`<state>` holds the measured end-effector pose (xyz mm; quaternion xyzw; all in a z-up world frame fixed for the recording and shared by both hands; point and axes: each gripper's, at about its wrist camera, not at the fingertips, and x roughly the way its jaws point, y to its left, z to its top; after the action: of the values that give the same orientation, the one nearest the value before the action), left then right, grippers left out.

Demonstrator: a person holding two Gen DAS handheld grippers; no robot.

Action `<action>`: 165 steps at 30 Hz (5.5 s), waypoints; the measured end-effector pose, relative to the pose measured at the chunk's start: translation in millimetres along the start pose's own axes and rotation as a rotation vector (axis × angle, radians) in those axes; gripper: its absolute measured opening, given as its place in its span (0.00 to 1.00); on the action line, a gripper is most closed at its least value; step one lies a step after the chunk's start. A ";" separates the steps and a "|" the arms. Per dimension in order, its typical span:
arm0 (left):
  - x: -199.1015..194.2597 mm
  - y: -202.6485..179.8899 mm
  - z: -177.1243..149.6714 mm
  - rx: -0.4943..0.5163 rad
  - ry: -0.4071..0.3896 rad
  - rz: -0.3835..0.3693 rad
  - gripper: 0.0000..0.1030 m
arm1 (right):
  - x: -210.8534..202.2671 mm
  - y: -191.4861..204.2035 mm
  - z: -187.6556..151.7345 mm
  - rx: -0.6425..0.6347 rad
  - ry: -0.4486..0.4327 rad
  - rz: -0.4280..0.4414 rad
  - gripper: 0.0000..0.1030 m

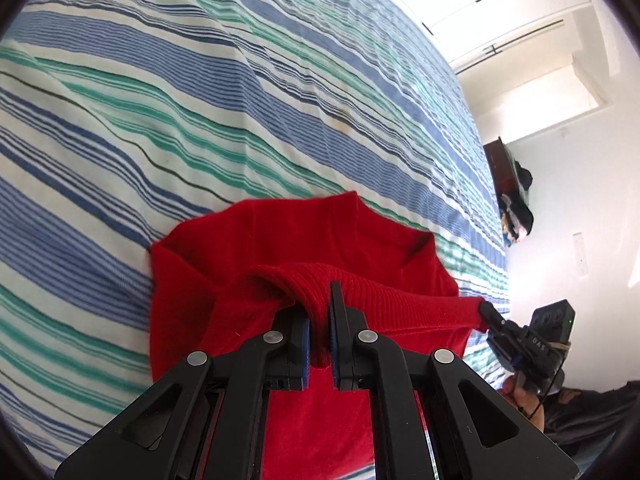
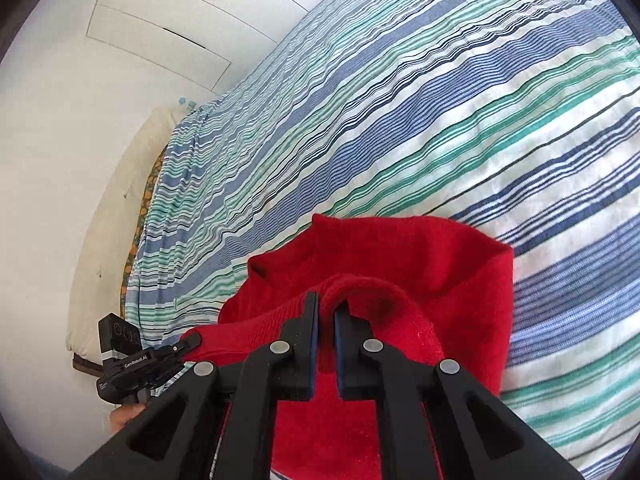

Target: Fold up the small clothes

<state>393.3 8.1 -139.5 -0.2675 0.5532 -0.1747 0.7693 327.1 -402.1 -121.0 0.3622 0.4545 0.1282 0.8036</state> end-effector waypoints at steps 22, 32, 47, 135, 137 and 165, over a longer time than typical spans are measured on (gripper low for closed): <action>-37.4 13.7 -65.9 0.144 -0.102 0.106 0.83 | -6.8 27.6 -36.4 -0.400 -0.041 -0.253 0.40; -44.9 34.8 -116.5 0.114 -0.069 0.127 0.82 | 11.8 -17.6 -50.1 -0.317 0.144 -0.273 0.03; -74.5 17.6 -146.9 0.185 -0.206 0.196 0.80 | -57.5 32.6 -82.0 -0.484 -0.077 -0.384 0.26; 42.3 -113.8 -95.2 0.454 -0.178 0.403 0.98 | -110.9 -7.7 -271.2 -0.229 -0.249 -0.431 0.98; 63.9 -102.5 -115.2 0.482 -0.117 0.465 0.97 | -114.4 -10.5 -269.5 -0.208 -0.256 -0.418 0.98; -37.9 65.7 -82.0 -0.007 -0.120 -0.034 0.82 | -105.1 -11.2 -275.7 -0.251 -0.244 -0.481 0.98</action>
<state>301.6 63.9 -170.6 -0.2899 0.5019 -0.1695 0.7971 40.4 -337.8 -151.2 0.1549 0.4079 -0.0553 0.8981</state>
